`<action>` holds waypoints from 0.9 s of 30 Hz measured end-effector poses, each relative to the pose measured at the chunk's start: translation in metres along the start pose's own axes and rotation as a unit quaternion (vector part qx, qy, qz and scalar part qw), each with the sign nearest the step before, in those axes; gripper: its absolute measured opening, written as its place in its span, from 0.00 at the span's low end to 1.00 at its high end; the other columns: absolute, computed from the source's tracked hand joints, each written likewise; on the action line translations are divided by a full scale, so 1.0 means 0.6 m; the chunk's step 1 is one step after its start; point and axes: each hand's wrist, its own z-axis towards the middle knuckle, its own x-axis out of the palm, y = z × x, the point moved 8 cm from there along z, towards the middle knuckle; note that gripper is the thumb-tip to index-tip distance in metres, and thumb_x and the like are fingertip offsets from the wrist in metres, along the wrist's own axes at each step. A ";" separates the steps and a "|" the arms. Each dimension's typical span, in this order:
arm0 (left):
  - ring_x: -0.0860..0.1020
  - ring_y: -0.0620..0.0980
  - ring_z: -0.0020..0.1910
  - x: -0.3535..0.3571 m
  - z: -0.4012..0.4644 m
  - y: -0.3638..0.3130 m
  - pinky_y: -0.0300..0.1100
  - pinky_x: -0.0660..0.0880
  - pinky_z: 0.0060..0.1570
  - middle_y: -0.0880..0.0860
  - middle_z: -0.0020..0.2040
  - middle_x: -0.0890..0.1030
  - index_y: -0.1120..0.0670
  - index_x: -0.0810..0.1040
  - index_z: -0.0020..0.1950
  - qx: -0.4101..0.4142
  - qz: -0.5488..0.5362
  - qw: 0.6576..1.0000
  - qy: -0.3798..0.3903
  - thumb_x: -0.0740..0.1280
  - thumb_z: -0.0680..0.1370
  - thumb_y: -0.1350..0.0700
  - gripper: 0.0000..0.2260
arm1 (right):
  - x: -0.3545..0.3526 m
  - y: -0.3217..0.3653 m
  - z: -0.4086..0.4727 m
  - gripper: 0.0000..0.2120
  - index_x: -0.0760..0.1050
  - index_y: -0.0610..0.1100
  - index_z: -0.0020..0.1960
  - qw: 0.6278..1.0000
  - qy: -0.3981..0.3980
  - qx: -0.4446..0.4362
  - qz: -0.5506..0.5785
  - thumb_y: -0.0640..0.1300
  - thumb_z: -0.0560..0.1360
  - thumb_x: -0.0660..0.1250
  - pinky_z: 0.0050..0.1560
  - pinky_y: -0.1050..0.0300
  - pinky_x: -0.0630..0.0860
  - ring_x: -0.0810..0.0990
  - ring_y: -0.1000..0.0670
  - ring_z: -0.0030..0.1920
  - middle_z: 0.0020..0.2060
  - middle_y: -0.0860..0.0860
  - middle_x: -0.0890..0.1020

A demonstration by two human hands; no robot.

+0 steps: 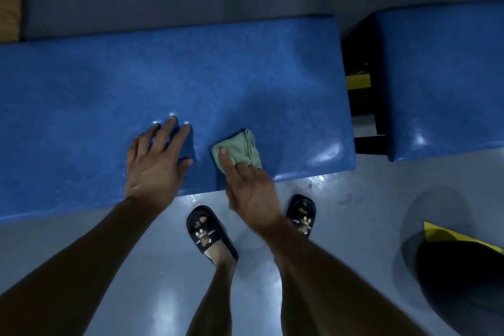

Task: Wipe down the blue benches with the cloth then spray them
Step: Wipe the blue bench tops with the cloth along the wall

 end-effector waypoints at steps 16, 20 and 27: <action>0.71 0.63 0.63 -0.022 0.014 -0.007 0.61 0.65 0.68 0.53 0.72 0.72 0.51 0.73 0.69 0.015 0.020 0.999 -0.027 0.77 0.69 0.51 0.31 | -0.027 -0.013 0.051 0.27 0.68 0.42 0.75 0.997 -0.041 0.065 -0.028 0.44 0.77 0.63 0.43 0.47 0.76 0.78 0.42 0.43 0.48 0.44 0.81; 0.70 0.63 0.63 -0.024 0.016 -0.008 0.62 0.63 0.69 0.54 0.72 0.72 0.51 0.73 0.70 0.022 0.025 0.999 -0.036 0.77 0.69 0.50 0.31 | -0.060 -0.070 0.071 0.29 0.70 0.46 0.74 0.982 0.030 -0.141 -0.119 0.45 0.73 0.63 0.44 0.50 0.75 0.78 0.43 0.42 0.46 0.47 0.80; 0.71 0.65 0.63 -0.030 0.021 -0.018 0.62 0.64 0.68 0.54 0.71 0.73 0.51 0.74 0.70 0.003 0.022 0.999 -0.029 0.79 0.68 0.52 0.32 | -0.168 -0.305 0.067 0.23 0.71 0.47 0.74 0.939 -0.145 0.311 -0.026 0.49 0.80 0.55 0.39 0.52 0.77 0.82 0.39 0.42 0.49 0.41 0.84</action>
